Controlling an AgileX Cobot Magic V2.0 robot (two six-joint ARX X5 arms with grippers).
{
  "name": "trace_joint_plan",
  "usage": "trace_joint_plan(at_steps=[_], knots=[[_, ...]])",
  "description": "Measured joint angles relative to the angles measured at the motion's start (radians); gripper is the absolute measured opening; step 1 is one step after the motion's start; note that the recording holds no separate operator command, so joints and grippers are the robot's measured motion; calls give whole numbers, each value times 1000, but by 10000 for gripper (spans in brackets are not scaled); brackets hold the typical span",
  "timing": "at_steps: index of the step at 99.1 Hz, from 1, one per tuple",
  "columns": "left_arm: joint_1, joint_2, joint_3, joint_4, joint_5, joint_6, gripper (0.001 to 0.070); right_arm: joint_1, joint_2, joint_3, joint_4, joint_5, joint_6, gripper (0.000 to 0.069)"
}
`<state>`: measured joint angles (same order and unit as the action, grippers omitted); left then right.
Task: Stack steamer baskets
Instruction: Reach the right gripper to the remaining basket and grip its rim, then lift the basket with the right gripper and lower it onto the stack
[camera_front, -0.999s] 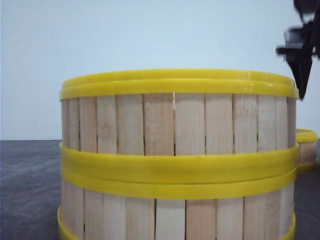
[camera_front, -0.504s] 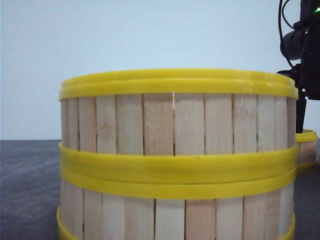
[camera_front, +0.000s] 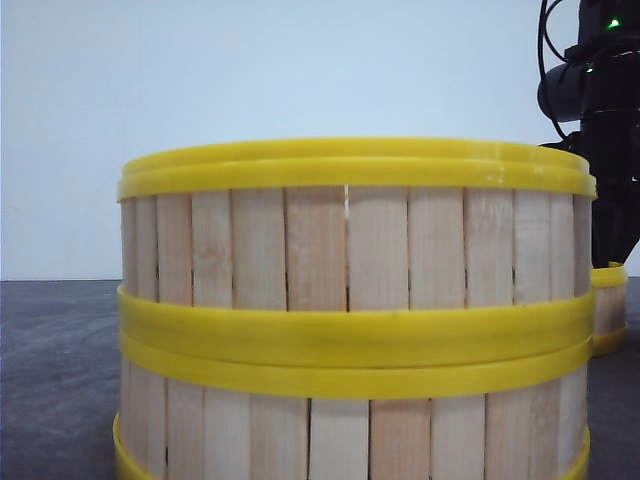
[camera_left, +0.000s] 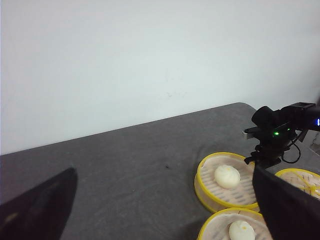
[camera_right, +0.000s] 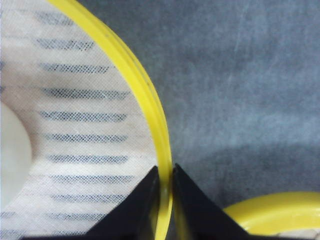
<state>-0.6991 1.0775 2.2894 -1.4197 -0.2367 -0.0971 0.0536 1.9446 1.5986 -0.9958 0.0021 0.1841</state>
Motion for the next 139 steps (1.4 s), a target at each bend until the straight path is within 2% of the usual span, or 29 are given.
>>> trace_joint_plan(at_steps=[23, 46, 75, 88, 100, 118, 139], knots=[[0, -6, 0, 0, 0, 0, 695, -1, 2, 39, 14, -32, -1, 27], [0, -21, 0, 0, 0, 0, 695, 0, 3, 264, -27, -92, 4, 27], [0, -21, 0, 0, 0, 9, 695, 75, 3, 569, -207, -260, 26, 27], [0, -21, 0, 0, 0, 18, 695, 145, 3, 662, -344, -288, -2, 27], [0, -21, 0, 0, 0, 23, 695, 204, 3, 663, -356, -297, -60, 27], [0, -22, 0, 0, 0, 27, 695, 258, -23, 647, -356, -312, -57, 27], [0, -27, 0, 0, 0, 26, 695, 344, -203, 458, -357, -275, -62, 27]])
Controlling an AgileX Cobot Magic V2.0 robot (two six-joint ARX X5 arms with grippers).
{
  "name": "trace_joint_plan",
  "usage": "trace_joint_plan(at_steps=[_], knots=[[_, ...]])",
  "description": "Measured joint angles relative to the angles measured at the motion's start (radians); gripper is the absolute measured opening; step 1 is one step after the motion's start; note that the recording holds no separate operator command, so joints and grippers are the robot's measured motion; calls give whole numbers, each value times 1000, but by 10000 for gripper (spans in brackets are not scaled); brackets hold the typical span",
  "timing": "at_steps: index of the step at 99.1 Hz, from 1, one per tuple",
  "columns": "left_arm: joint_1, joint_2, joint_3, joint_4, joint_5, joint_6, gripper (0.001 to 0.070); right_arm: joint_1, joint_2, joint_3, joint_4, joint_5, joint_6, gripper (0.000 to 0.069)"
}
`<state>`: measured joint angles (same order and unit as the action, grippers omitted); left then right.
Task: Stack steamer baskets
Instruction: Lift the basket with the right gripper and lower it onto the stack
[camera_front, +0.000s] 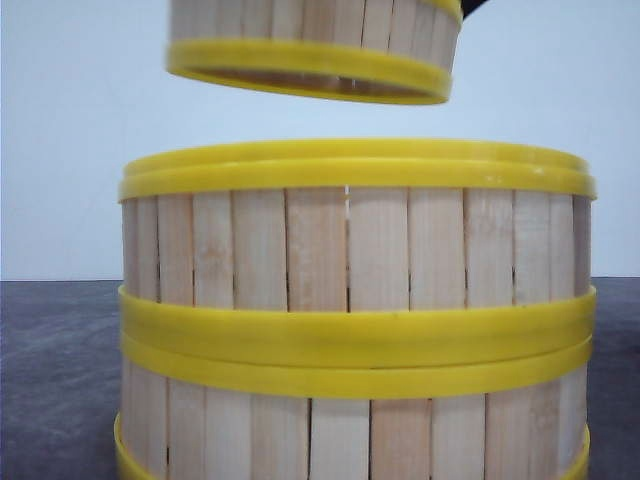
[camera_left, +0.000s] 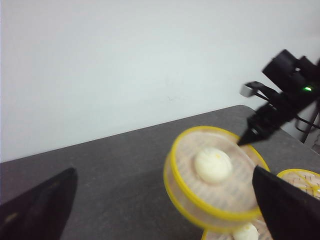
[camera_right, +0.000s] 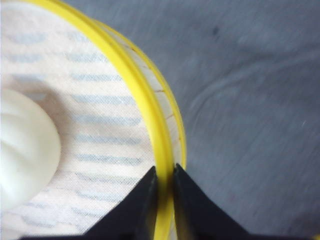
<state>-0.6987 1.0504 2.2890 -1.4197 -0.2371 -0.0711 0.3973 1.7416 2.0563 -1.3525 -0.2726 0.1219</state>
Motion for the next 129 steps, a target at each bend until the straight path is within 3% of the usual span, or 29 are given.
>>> trace_joint_plan(at_steps=[16, 36, 99, 129], knots=[[0, -15, 0, 0, 0, 0, 695, 29, -122, -259, 0, 9, -18, 27], [0, -16, 0, 0, 0, 0, 695, 63, -151, -500, 0, 14, -18, 27], [0, -16, 0, 0, 1, 0, 695, 195, -178, -506, 71, 124, 38, 27], [0, -16, -2, 0, 1, 0, 695, 212, -231, -507, 82, 80, 55, 27]])
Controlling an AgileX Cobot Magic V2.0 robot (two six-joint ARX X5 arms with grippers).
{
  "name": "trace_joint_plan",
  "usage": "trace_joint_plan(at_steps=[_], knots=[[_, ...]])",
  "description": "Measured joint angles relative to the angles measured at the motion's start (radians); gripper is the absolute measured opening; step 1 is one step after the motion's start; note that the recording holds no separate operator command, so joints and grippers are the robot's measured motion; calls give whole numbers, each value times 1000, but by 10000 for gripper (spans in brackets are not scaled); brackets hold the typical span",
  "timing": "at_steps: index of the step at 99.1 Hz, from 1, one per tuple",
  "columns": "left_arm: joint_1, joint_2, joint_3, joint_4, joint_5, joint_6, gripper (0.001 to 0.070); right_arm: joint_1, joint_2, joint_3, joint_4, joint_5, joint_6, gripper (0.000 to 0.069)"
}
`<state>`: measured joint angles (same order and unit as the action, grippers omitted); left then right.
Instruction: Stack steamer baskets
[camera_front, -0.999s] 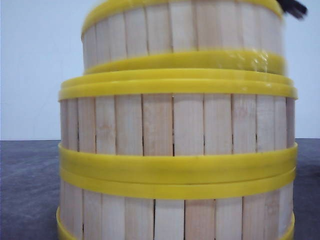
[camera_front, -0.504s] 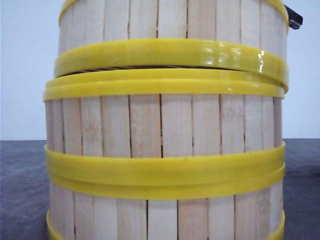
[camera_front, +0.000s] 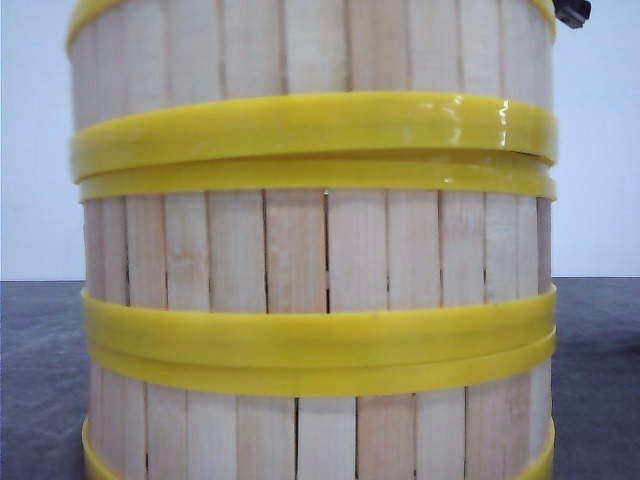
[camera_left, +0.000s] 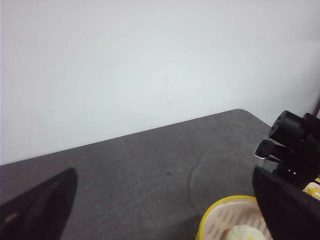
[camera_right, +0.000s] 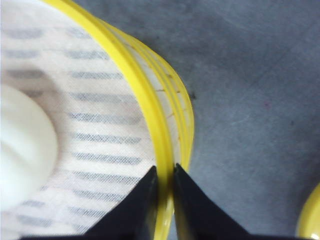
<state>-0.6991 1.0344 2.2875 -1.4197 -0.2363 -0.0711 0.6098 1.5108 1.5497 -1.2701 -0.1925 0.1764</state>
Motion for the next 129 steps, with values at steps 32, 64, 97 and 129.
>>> trace_joint_plan(at_steps=[32, 64, 97, 129], knots=[[0, 0, 0, 0, 0, 0, 695, -16, -2, -1, 2, 17, 4, 27], [0, -1, 0, 0, 26, 0, 695, -82, -2, -2, -42, 3, 3, 27], [0, -1, 0, 0, 30, 0, 695, -82, -2, -2, -50, 3, 4, 27], [0, -1, 0, 0, 30, 0, 695, -89, -2, -2, -36, 10, 15, 239]])
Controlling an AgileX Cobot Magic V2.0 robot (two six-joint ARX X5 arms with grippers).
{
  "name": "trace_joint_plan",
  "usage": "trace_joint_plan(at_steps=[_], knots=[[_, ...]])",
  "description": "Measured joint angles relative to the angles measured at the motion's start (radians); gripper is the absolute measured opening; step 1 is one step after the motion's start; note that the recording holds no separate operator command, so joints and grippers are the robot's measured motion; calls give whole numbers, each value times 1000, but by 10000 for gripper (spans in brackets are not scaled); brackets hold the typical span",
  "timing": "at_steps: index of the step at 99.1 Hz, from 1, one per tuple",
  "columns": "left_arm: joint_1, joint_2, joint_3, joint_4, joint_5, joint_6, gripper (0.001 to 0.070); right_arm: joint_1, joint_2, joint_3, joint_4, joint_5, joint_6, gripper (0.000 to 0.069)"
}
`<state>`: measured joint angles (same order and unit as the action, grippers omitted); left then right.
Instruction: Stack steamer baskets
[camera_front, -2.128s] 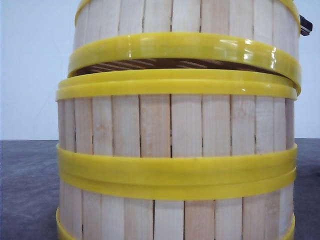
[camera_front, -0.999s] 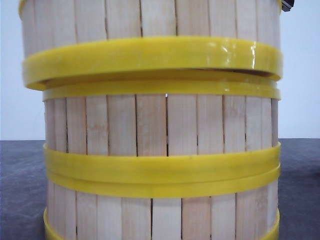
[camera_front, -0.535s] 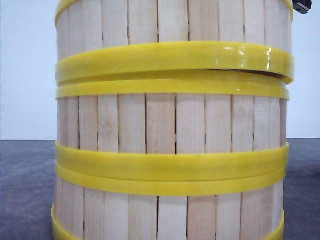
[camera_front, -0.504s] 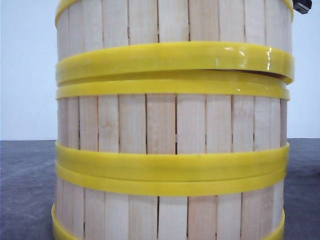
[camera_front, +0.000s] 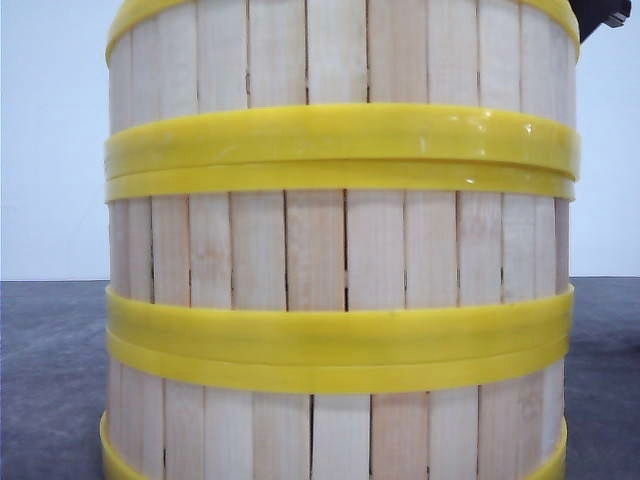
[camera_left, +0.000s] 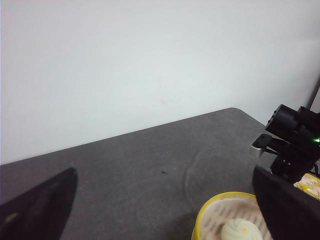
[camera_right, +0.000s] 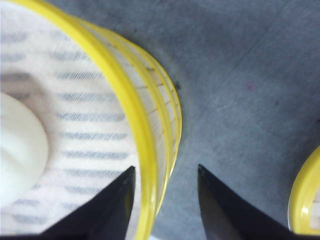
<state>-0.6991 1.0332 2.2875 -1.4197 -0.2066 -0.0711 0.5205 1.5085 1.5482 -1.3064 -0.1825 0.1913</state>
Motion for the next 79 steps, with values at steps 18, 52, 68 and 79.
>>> trace_joint_plan(at_steps=[18, 52, 68, 79], knots=[[0, 0, 0, 0, 0, 0, 695, -20, -3, 14, 39, 29, -3, 250], [0, 0, -2, 0, 0, 0, 695, -296, -206, -111, -10, 367, -40, 250], [0, 0, -2, 0, 0, 1, 695, -443, -290, -395, 120, 317, -72, 250], [0, 0, -2, 0, 0, 5, 695, -488, -314, -491, 157, 314, -84, 250]])
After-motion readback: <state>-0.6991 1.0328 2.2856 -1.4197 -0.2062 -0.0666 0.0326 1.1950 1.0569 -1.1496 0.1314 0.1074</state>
